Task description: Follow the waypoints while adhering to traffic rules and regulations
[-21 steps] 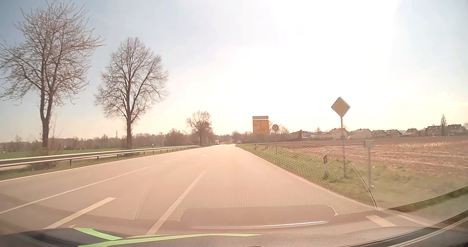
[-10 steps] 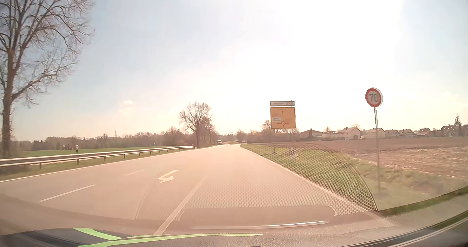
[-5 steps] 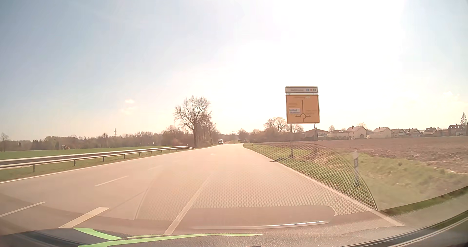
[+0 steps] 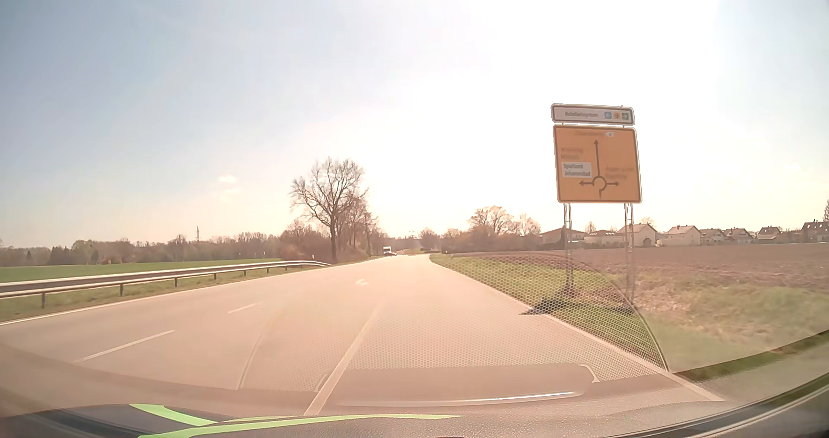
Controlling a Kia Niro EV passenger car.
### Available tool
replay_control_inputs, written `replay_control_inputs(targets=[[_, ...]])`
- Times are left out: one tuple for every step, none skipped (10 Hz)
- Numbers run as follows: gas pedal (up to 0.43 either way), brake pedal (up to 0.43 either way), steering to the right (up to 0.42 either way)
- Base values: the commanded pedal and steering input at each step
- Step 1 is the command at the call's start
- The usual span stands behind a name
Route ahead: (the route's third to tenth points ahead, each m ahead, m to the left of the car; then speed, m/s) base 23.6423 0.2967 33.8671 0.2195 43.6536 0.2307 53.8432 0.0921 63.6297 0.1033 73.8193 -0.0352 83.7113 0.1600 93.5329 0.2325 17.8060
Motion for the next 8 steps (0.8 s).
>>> replay_control_inputs(targets=[[0.130, 0.000, 0.000], [0.130, 0.000, 0.001], [0.130, 0.000, 0.000], [0.130, 0.000, 0.000], [0.130, 0.000, 0.001], [0.130, 0.000, 0.001], [0.130, 0.000, 0.001], [0.130, 0.000, 0.000]])
